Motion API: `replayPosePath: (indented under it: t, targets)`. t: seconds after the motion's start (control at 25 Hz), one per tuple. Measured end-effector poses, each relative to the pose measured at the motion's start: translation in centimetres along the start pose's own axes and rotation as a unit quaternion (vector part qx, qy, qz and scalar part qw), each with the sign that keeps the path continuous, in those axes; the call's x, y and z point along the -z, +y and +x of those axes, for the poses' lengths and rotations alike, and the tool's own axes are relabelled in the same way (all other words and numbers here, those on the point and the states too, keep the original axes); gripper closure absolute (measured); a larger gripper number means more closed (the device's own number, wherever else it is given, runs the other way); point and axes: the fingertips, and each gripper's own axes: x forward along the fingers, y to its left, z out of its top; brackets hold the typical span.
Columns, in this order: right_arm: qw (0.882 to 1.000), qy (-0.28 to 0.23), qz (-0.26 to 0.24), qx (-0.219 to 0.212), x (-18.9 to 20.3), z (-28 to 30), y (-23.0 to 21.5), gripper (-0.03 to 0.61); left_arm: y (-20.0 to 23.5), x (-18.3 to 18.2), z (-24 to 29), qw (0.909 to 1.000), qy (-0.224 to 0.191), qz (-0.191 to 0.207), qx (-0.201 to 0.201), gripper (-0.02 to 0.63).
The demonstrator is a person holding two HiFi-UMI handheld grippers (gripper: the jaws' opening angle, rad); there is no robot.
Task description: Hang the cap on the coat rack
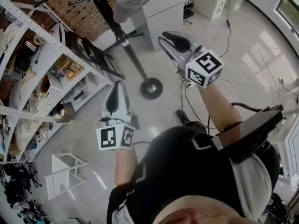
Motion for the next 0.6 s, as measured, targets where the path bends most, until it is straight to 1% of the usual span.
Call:
replayPosePath:
  t: [0.08,0.16,0.32,0.48,0.6]
  targets:
    - [1.0,0.007,0.01,0.007,0.8,-0.8,1.3,0.502,0.2,0.3,-1.0,1.0,0.002,-0.004,0.005,0.584]
    - [1.0,0.011,0.019,0.011,1.1,-1.5,2.8,0.52,0.4,0.4,-1.9,0.9999,0.001,-0.009,0.011,0.584]
    - [1.0,0.019,0.014,0.014,1.9,-3.2,5.8,0.544,0.5,0.6,-3.9,0.9996,-0.004,-0.013,0.023,0.584]
    - [0.999,0.023,0.019,0.022,3.1,-4.7,7.4,0.558,-0.1,1.3,-5.5,0.9993,-0.004,-0.011,0.036,0.584]
    - [0.999,0.027,0.018,0.028,2.7,-5.7,8.2,0.563,-0.9,0.8,-6.1,0.9988,-0.002,-0.012,0.047,0.584]
